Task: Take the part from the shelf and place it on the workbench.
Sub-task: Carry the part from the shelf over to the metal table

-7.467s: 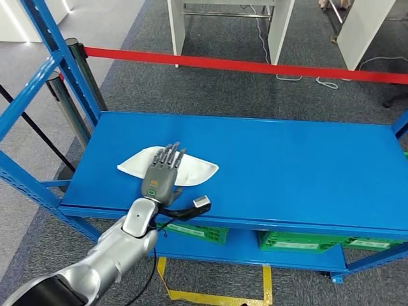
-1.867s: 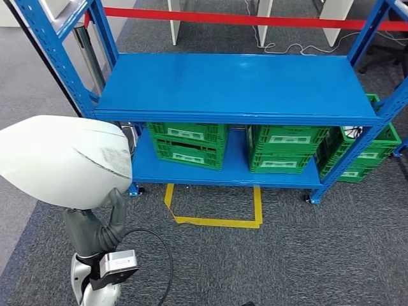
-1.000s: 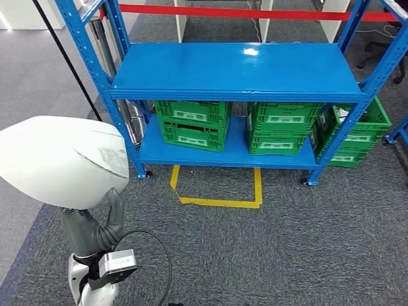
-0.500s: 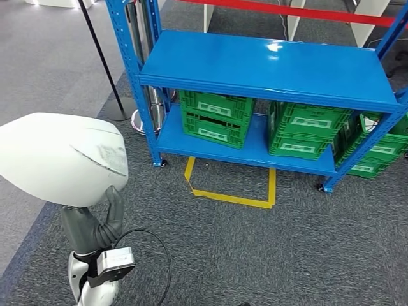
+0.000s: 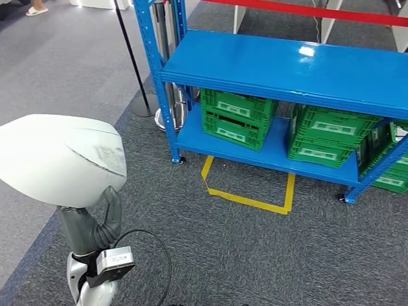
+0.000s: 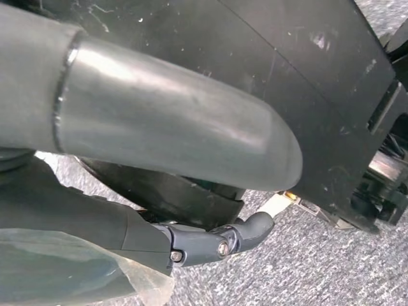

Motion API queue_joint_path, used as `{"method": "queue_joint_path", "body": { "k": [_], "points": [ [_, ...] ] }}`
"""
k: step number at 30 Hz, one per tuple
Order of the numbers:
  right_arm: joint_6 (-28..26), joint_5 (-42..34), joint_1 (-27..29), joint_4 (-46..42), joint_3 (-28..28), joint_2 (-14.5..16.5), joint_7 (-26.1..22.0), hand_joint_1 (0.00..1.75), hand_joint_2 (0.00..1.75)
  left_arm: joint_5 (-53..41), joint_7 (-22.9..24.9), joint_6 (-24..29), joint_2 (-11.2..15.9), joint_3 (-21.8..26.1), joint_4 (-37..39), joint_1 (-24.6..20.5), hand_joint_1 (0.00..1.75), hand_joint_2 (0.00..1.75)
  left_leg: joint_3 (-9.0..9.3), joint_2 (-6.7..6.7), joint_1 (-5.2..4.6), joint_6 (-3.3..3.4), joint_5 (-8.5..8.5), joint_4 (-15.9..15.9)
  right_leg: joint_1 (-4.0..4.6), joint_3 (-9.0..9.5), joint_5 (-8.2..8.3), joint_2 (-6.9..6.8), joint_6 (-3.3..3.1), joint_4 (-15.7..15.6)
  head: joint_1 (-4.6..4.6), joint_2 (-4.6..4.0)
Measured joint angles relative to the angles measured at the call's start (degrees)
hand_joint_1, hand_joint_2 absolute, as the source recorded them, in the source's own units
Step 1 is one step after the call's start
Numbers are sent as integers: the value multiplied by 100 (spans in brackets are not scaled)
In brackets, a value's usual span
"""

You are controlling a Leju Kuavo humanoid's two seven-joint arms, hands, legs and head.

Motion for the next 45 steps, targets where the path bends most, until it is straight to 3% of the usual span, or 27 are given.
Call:
{"method": "queue_joint_path", "body": {
  "k": [1,2,4,6,8,10,12,14,15,16,18,19,21,22,24,26,29,31,32,33,35,37,39,41,42,43,45],
  "points": [
    [1,1,-1,0,-1,0,0,0,0,4,0,-1,1,1,8,0,175,175,40,7,2,9,68,-27,7,0,0,-62,0,1,0,0],
    [2,2,-4,-1,-1,0,0,0,0,8,0,0,1,1,14,0,175,175,191,28,-1,29,231,-289,15,5,0,-118,1,0,-1,-1],
    [6,3,-12,-2,-3,0,-1,0,0,13,0,-1,1,0,16,-3,175,175,628,189,-38,99,555,-1108,39,15,-6,-213,10,2,2,-1],
    [10,4,-15,-2,-4,0,-4,0,0,14,0,-1,-3,-1,16,-8,175,175,852,339,-87,164,648,-1584,68,5,-12,-292,38,9,8,0],
    [10,6,-22,-2,-5,0,-6,0,0,29,0,-1,-4,1,17,-6,175,175,834,304,-102,209,643,-1636,80,-2,-9,-374,84,7,8,0],
    [10,9,-33,-2,-8,-2,-7,0,0,46,0,0,-7,1,17,-5,175,175,825,219,-73,271,689,-1682,73,-48,-97,-292,141,88,16,-1],
    [13,9,-36,-2,-9,-4,-11,0,0,51,0,1,-15,1,18,-11,175,175,811,144,-45,329,737,-1719,55,-288,-404,-36,184,580,39,-1],
    [16,8,-32,-2,-9,-4,-14,0,0,53,0,0,-17,1,22,-11,175,175,779,58,-49,352,756,-1717,45,-658,-746,112,203,1367,51,-1],
    [15,8,-32,-2,-10,-4,-14,0,0,54,0,-1,-17,1,25,-8,175,175,771,10,-53,355,761,-1715,44,-783,-805,128,209,1625,49,-1],
    [15,8,-33,-2,-10,-4,-15,0,0,55,0,0,-16,1,27,-6,175,175,770,-46,-54,355,765,-1711,43,-808,-744,135,212,1667,50,-1],
    [15,8,-37,-2,-10,-5,-12,0,0,55,0,0,-16,1,30,-5,175,175,773,-168,-50,347,766,-1692,30,-542,-346,195,206,1095,50,-1],
    [15,8,-33,-2,-10,-5,-10,0,0,55,0,0,-17,1,30,-6,175,175,765,-227,-52,335,763,-1673,14,-350,-170,318,202,689,51,-1],
    [19,8,-20,-2,-10,-5,-9,0,0,55,0,-1,-21,0,30,-11,175,175,702,-332,-58,287,768,-1614,-18,-86,-22,538,186,142,46,-1],
    [21,8,-16,-2,-10,-4,-9,0,0,56,0,-2,-25,0,30,-11,175,175,664,-381,-56,250,783,-1596,-20,-55,-43,593,171,82,45,0],
    [24,8,-13,-2,-12,-1,-9,0,0,56,0,-2,-29,1,30,-8,175,175,611,-450,-42,182,806,-1575,-19,-52,-22,500,122,64,44,0],
    [21,8,-10,-2,-16,3,-9,0,0,55,0,-1,-30,1,30,-12,175,175,519,-321,-47,121,671,-1378,-36,-39,1,375,64,41,15,-1],
    [19,6,8,-2,-21,4,-9,0,0,55,0,-1,-27,2,31,-22,175,175,72,-46,-23,32,151,-353,-32,-34,-2,151,11,33,-28,-1],
    [17,4,17,-2,-24,2,-10,0,0,55,0,0,-20,3,34,-16,175,175,-91,-5,7,6,59,51,-24,-36,-9,2,7,36,-27,-1],
    [17,3,14,-2,-26,1,-10,0,0,55,0,-1,-14,3,37,-15,175,175,-13,9,16,6,178,-82,-22,-33,-12,-60,10,37,-27,-1],
    [17,1,9,-2,-28,0,-11,0,0,54,0,0,-10,3,39,-14,175,175,168,41,19,16,371,-420,-22,-24,-18,-116,17,37,-28,-1],
    [17,-1,1,-2,-33,1,-16,0,0,53,0,-1,-6,3,42,-21,175,175,572,246,-16,64,654,-1211,-4,-8,-37,-205,49,41,-29,-1],
    [17,-3,0,-2,-38,1,-20,0,0,53,0,-1,-6,3,43,-29,175,175,728,401,-68,127,695,-1562,26,-7,-48,-282,96,41,-25,0],
    [15,-4,-6,-3,-46,1,-19,0,0,54,0,0,-5,4,46,-25,175,175,714,335,-77,194,703,-1591,36,4,-57,-357,151,26,-22,1],
    [14,-5,-16,-5,-54,-2,-21,0,0,55,0,1,-8,4,48,-27,175,175,721,244,-51,267,738,-1634,25,-59,-184,-227,201,163,-10,0],
    [15,-5,-21,-7,-55,-3,-23,0,0,57,0,1,-10,3,50,-31,175,175,725,202,-37,300,755,-1654,18,-171,-328,-103,216,397,1,1],
    [17,-5,-22,-7,-56,-4,-25,0,0,60,0,1,-10,3,54,-34,175,175,717,162,-38,322,761,-1656,12,-343,-507,24,222,748,13,0],
    [19,-5,-20,-7,-56,-5,-28,0,0,68,0,-2,-9,3,70,-32,175,175,703,60,-53,346,766,-1650,9,-714,-784,123,226,1489,22,-1]
  ]
}}
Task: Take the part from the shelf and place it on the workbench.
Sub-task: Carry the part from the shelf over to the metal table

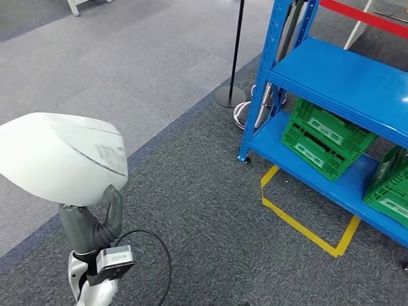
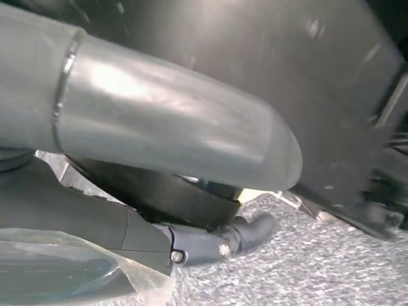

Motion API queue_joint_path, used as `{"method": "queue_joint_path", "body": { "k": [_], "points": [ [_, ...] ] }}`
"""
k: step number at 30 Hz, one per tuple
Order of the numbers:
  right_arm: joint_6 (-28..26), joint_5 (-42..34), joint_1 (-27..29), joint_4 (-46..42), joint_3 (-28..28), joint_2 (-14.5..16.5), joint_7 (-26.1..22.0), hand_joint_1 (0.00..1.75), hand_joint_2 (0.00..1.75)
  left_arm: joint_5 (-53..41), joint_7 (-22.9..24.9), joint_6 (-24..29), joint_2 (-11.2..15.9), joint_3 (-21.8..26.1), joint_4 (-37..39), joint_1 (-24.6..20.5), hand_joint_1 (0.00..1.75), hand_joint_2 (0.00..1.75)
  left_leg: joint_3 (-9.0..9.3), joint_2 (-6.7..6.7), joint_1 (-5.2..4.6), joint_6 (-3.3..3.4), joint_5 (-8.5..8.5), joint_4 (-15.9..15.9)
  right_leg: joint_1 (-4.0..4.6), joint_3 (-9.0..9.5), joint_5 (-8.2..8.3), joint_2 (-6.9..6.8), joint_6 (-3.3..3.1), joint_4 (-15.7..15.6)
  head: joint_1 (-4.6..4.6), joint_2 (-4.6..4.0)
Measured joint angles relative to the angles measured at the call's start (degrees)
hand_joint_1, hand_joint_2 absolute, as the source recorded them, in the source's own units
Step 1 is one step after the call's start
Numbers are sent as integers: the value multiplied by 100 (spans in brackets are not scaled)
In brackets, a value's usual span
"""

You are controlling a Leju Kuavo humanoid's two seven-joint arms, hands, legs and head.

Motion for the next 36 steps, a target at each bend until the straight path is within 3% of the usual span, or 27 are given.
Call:
{"method": "queue_joint_path", "body": {
  "k": [1,2,3,5,6,8,10,11,13,15,16,17,18,20,21,23,25,26,27,29,31,32,33,35,36],
  "points": [
    [-1,0,-1,0,-1,-1,0,0,0,5,0,-1,2,0,11,2,175,175,-1,-59,-7,3,1,6,1,-96,2,11,0,164,-1,0],
    [-1,0,-3,0,-1,-1,0,0,0,12,0,-1,3,0,22,3,175,175,0,-122,-10,2,0,16,0,-84,119,19,-4,101,0,0],
    [-2,0,-8,0,-1,-2,2,0,0,20,0,-1,4,0,30,2,175,175,2,-186,-9,-1,-2,29,-4,35,326,42,-12,-182,-1,0],
    [-1,0,-3,0,-1,-1,7,0,0,33,0,-1,3,0,40,-1,175,175,-15,-306,-11,-25,-13,70,-27,381,675,239,-26,-963,0,0],
    [-1,0,1,0,-1,0,9,0,0,39,0,-1,2,-1,42,-4,175,175,-39,-359,-11,-48,-11,90,-39,511,750,338,-33,-1229,-3,1],
    [1,0,8,0,-1,1,15,0,0,47,0,-1,2,-2,45,-5,175,175,-90,-449,0,-113,12,107,-32,599,745,423,-55,-1382,-7,1],
    [0,0,10,0,-3,6,21,0,0,48,0,-1,3,-2,45,-1,175,175,-113,-502,19,-174,19,121,-27,621,775,328,-106,-1401,-8,0],
    [-1,0,13,0,-5,9,21,0,0,48,0,0,4,-2,45,-4,175,175,-147,-451,18,-201,-39,201,-35,633,786,272,-137,-1418,-23,0],
    [-3,0,19,0,-9,14,22,0,0,48,0,2,5,-2,46,-16,175,175,-357,-245,21,-261,-327,680,-47,653,794,138,-190,-1443,-53,0],
    [-5,0,32,0,-13,14,22,0,0,48,0,3,9,-2,49,-18,175,175,-707,-99,43,-313,-684,1453,-37,655,782,-2,-213,-1443,-67,0],
    [-6,0,36,0,-16,14,22,0,0,48,0,2,10,-2,52,-13,175,175,-816,-76,57,-327,-754,1702,-33,657,776,-70,-215,-1443,-66,0],
    [-7,0,36,0,-20,14,23,0,0,48,0,2,12,-2,55,-9,175,175,-833,-61,68,-334,-719,1758,-31,662,769,-138,-214,-1442,-67,0],
    [-8,1,33,0,-23,14,25,0,0,48,0,1,13,-2,57,-7,175,175,-725,-42,76,-333,-570,1559,-30,675,759,-198,-206,-1442,-67,0],
    [-8,2,29,0,-27,14,28,0,0,48,0,1,12,-2,58,-11,175,175,-305,105,65,-307,-197,765,-25,713,732,-295,-178,-1442,-68,0],
    [-8,4,28,0,-29,14,29,0,0,48,0,1,10,-3,58,-18,175,175,-132,191,44,-281,-94,417,-12,725,715,-333,-154,-1436,-68,0],
    [-7,8,26,0,-31,14,33,0,0,48,0,0,7,-3,58,-26,175,175,-11,283,-1,-226,-81,132,13,734,695,-411,-101,-1439,-62,0],
    [-7,11,14,-1,-34,14,38,0,0,48,0,1,5,-3,58,-21,175,175,-21,205,-1,-156,-67,90,15,742,676,-470,-41,-1458,-60,0],
    [-8,11,9,-1,-36,13,37,0,0,48,0,2,4,-2,58,-20,175,175,-13,163,12,-120,-54,66,8,725,632,-414,-12,-1424,-54,1],
    [-7,12,2,-2,-38,13,34,0,0,49,0,2,1,-2,58,-25,175,175,-4,125,26,-83,-39,40,2,659,537,-310,9,-1291,-42,1],
    [-4,13,-5,-2,-40,13,28,0,0,48,0,2,-1,-3,60,-34,175,175,4,55,35,-34,-27,21,-6,349,212,-67,30,-654,-17,1],
    [-2,13,-7,-2,-40,12,25,0,0,43,0,1,0,-3,68,-34,175,175,5,-42,23,-11,-31,25,-5,-46,-26,6,37,87,-11,0],
    [-2,13,-10,-2,-41,11,24,0,0,39,0,-1,1,-3,75,-32,175,175,11,-99,18,-7,-34,26,-5,-149,2,14,38,230,-10,0],
    [-2,13,-14,-2,-42,11,23,0,0,35,0,-1,1,-2,82,-32,175,175,21,-164,17,-8,-36,29,-7,-137,151,21,36,129,-9,0],
    [-1,13,-17,-2,-42,11,27,0,0,25,0,-1,0,-2,89,-34,175,175,39,-297,23,-26,-50,44,-28,152,606,143,27,-597,-7,0],
    [3,13,-11,-2,-42,13,29,0,0,19,0,-1,-1,-2,90,-37,175,175,30,-362,17,-45,-63,73,-46,322,753,246,20,-981,-7,0]
  ]
}}
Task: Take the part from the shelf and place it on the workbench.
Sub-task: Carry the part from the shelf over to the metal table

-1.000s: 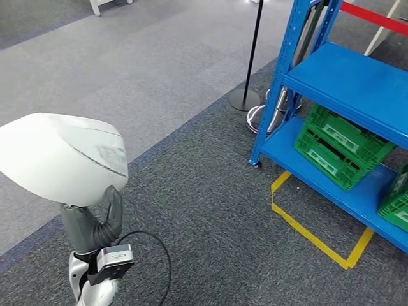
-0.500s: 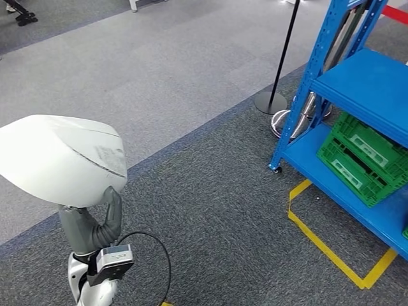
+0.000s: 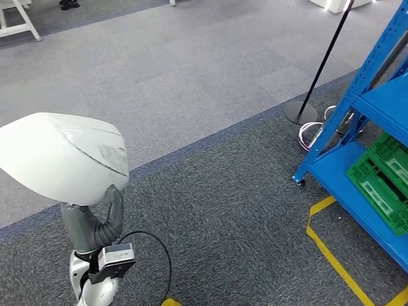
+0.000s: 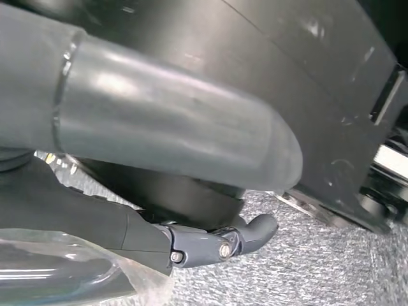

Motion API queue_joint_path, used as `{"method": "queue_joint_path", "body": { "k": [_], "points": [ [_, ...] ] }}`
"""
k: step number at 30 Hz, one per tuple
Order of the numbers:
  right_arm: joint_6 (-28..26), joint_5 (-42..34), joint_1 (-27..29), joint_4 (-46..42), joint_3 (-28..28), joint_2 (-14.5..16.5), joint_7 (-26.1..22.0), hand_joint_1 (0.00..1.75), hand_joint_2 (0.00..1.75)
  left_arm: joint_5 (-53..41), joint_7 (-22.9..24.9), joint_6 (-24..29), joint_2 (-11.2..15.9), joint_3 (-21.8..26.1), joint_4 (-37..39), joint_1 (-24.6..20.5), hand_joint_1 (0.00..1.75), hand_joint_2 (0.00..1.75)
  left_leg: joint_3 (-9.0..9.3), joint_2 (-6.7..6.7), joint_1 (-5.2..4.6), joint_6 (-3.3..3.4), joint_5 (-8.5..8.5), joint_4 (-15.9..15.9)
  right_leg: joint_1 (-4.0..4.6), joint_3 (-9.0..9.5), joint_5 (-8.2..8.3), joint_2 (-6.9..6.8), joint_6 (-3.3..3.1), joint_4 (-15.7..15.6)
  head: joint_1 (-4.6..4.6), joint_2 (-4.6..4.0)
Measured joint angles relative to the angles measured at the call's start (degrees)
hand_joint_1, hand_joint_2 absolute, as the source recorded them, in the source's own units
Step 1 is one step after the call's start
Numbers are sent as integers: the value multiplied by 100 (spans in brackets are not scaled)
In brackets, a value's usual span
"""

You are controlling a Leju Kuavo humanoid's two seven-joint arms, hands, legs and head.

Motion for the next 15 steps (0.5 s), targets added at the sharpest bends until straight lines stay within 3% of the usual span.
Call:
{"method": "queue_joint_path", "body": {
  "k": [2,4,6,8,10,11,12,13,15],
  "points": [
    [9,0,8,1,-1,2,2,0,0,-15,0,0,-2,0,1,-3,175,175,-48,-99,-5,-53,-2,38,-13,180,61,142,-34,-361,-2,1],
    [14,0,6,0,-2,5,3,0,0,-33,0,0,-3,0,2,1,175,175,-87,-173,8,-110,11,46,-2,214,50,88,-89,-389,-4,2],
    [13,1,6,-1,-5,9,4,0,0,-50,0,2,-4,0,2,-3,175,175,-147,-55,8,-165,-88,193,-9,244,63,-16,-157,-417,-24,1],
    [13,3,16,-1,-8,10,5,0,0,-78,0,4,-3,0,3,-14,175,175,-386,173,7,-215,-390,742,-8,272,56,-147,-215,-433,-52,0],
    [13,7,30,-1,-10,9,5,0,0,-106,0,4,3,0,10,-15,175,175,-722,263,30,-248,-679,1451,6,281,38,-286,-240,-432,-61,0],
    [12,8,33,-1,-12,8,6,0,0,-120,0,4,7,1,16,-12,175,175,-807,277,41,-255,-703,1626,11,285,30,-352,-242,-431,-60,0],
    [11,10,32,-1,-15,8,7,0,0,-134,0,4,10,1,21,-10,175,175,-783,293,49,-256,-608,1573,14,295,20,-415,-239,-431,-61,0],
    [11,13,31,-1,-18,8,7,0,0,-147,0,4,10,1,24,-10,175,175,-650,325,53,-250,-425,1304,16,313,7,-472,-231,-431,-61,0],
    [11,17,30,-1,-26,8,8,0,0,-172,0,4,9,1,26,-15,175,175,-266,534,23,-219,-85,526,33,351,-27,-565,-195,-427,-61,0]
  ]
}}
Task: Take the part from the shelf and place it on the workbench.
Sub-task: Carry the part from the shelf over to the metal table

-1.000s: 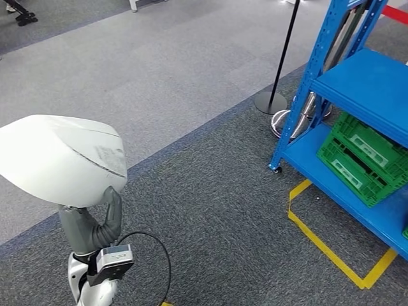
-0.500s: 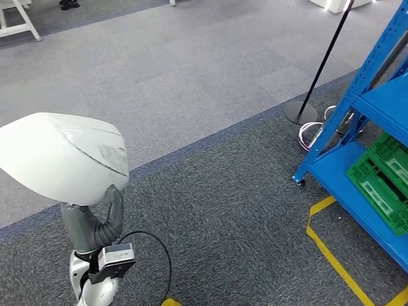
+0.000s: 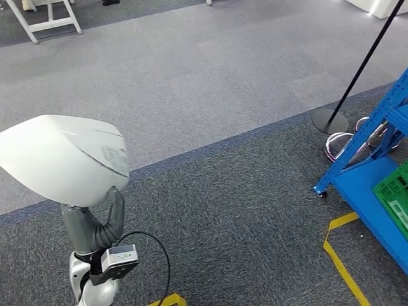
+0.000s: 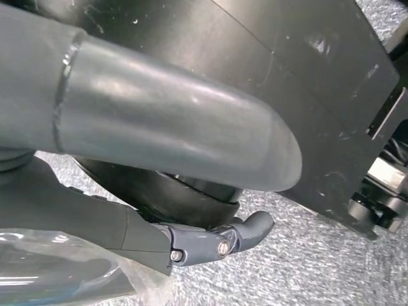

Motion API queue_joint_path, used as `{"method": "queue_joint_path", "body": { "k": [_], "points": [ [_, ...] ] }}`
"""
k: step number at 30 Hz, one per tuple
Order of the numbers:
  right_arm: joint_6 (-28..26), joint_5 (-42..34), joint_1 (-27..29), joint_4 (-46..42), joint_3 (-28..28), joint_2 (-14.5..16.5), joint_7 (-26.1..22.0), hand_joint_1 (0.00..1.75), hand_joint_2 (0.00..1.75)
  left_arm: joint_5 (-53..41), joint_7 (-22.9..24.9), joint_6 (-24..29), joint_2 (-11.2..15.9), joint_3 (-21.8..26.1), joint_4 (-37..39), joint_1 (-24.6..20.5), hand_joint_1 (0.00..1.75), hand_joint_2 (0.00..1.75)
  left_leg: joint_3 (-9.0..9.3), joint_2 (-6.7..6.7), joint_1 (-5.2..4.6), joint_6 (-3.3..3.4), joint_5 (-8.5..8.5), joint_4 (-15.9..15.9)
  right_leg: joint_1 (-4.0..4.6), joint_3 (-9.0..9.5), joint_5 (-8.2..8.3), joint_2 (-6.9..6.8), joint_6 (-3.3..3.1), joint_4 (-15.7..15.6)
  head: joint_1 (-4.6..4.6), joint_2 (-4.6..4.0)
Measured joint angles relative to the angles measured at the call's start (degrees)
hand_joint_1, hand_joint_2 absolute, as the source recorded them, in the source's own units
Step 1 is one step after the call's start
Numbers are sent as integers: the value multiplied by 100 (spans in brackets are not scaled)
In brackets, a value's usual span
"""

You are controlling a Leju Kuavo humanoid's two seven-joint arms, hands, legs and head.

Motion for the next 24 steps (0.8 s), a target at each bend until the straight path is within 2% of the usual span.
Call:
{"method": "queue_joint_path", "body": {
  "k": [2,3,4,5,6,7,8,10,11,12,13,14,15,16,17,18,20,22,24],
  "points": [
    [1,9,-2,0,-7,0,8,0,0,-39,0,-1,-5,0,3,-9,175,175,178,178,-49,49,75,-404,30,9,-24,-78,50,4,6,1],
    [2,18,-6,0,-10,0,13,0,0,-61,0,-2,-7,0,5,-11,175,175,175,181,-72,76,53,-430,41,8,-30,-124,75,1,11,1],
    [1,26,-14,0,-13,0,18,0,0,-80,0,-2,-8,1,7,-10,175,175,162,129,-71,112,59,-444,41,16,-37,-172,103,-6,13,1],
    [1,34,-21,-1,-15,-1,20,0,0,-92,0,-1,-10,1,8,-8,175,175,163,77,-64,146,70,-463,35,10,-66,-153,134,10,19,0],
    [2,39,-27,-1,-16,-2,20,0,0,-100,0,-1,-15,2,8,-9,175,175,167,26,-51,183,83,-481,27,-29,-135,-66,159,92,28,1],
    [3,42,-31,-2,-17,-2,19,0,0,-105,0,0,-23,2,8,-12,175,175,175,-20,-36,219,95,-499,18,-125,-258,56,180,288,41,1],
    [6,44,-32,-2,-17,-3,16,0,0,-106,0,0,-32,1,9,-14,175,175,179,-63,-27,247,99,-506,10,-292,-429,199,192,616,57,1],
    [10,47,-34,-2,-17,-3,14,0,0,-107,0,-2,-42,1,18,-16,175,175,178,-164,-35,277,94,-505,8,-706,-741,319,201,1416,71,0],
    [11,54,-39,-2,-17,-4,15,0,0,-106,0,-3,-42,1,25,-15,175,175,183,-223,-41,281,92,-504,9,-850,-780,331,202,1664,70,0],
    [11,64,-43,-2,-17,-5,17,0,0,-105,0,-3,-42,1,32,-14,175,175,192,-289,-45,281,91,-503,9,-888,-697,336,197,1685,69,0],
    [12,74,-48,-2,-17,-6,20,0,0,-102,0,-3,-43,2,39,-14,175,175,206,-355,-46,278,89,-501,7,-809,-510,349,189,1472,69,0],
    [13,69,-49,-2,-17,-7,20,0,0,-90,0,-4,-43,2,43,-15,175,175,222,-424,-44,271,84,-497,1,-639,-265,399,180,1082,70,0],
    [9,33,-45,-2,-21,-6,11,0,0,-66,0,-4,-44,1,46,-15,175,175,231,-486,-48,257,77,-490,-6,-455,-84,497,172,681,71,0],
    [-1,-41,-38,-2,-36,-4,-10,0,0,-28,0,-4,-45,1,49,-16,175,175,223,-545,-51,238,70,-474,-16,-286,25,587,162,344,69,0],
    [-14,-137,-32,-2,-65,-2,-37,0,0,17,0,-3,-45,0,49,-13,175,175,207,-593,-50,211,71,-462,-20,-180,63,661,151,141,66,0],
    [-29,-230,-25,-2,-104,1,-63,0,0,58,0,-3,-44,0,50,-5,175,175,187,-633,-47,181,79,-457,-15,-136,37,691,134,75,64,1],
    [-54,-340,-18,-2,-183,5,-95,0,0,114,0,-2,-41,1,49,16,175,175,163,-677,-30,123,83,-448,-12,-106,51,619,82,38,61,1],
    [-68,-369,-16,-2,-231,12,-108,0,0,133,0,0,-36,2,48,20,175,175,81,-538,-34,68,-56,-248,-24,-79,63,516,14,6,39,0],
    [-75,-375,-6,-2,-267,15,-100,0,0,142,0,2,-27,2,49,17,175,175,-201,-337,-28,15,-389,383,-22,-57,50,386,-41,-6,15,0]
  ]
}}
